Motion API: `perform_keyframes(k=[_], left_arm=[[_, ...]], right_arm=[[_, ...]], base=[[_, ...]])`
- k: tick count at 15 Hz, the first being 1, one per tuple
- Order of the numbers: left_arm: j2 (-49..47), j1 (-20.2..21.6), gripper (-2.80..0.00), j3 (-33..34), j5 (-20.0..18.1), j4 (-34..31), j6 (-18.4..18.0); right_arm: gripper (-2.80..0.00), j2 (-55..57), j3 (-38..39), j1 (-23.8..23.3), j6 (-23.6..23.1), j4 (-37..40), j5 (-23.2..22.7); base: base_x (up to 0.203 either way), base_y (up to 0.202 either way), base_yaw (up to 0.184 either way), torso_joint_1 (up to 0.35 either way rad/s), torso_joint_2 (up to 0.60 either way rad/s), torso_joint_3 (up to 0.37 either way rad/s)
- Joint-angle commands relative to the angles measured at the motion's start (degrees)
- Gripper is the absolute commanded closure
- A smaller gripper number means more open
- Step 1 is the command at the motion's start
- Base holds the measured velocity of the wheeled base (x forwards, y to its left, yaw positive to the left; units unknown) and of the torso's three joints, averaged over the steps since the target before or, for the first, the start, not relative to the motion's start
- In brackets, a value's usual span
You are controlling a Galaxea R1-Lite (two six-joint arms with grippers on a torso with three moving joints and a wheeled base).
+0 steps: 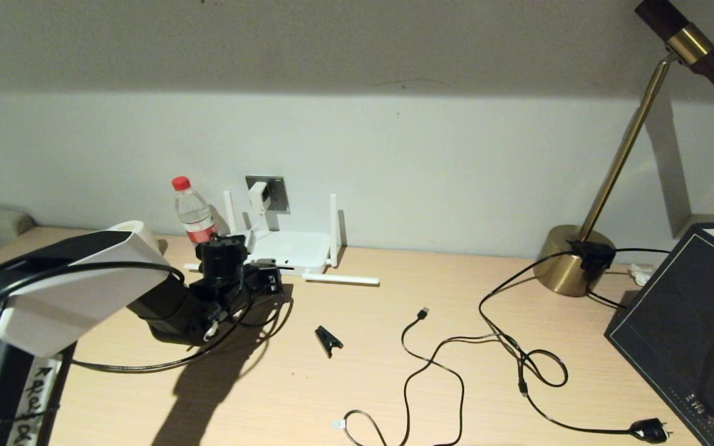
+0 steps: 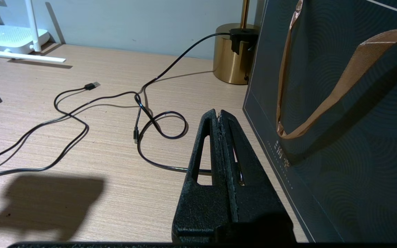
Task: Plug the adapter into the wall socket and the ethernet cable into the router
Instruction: Plug cable into router interface
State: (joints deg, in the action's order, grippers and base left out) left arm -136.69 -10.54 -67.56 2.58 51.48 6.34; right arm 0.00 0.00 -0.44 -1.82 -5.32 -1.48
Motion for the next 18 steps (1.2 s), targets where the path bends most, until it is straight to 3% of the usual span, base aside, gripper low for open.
perform_keyframes(k=[1,18], left_arm=[[-0.25,0.45,0.00,-0.11,-0.05,-0.24,-0.28],[-1.82,1.23,0.00,-0.88,-2.51,-0.33,-1.16]], right_arm=[[0.00,0.09,2.02,0.00,-0.03,-0.05,-0.02],[0.00,0.09,2.02,0.00,-0.03,-0.05,-0.02]], base=[[0.000,0.000,0.000,0.000,0.00,0.000],[0.000,0.000,0.000,0.000,0.00,0.000]])
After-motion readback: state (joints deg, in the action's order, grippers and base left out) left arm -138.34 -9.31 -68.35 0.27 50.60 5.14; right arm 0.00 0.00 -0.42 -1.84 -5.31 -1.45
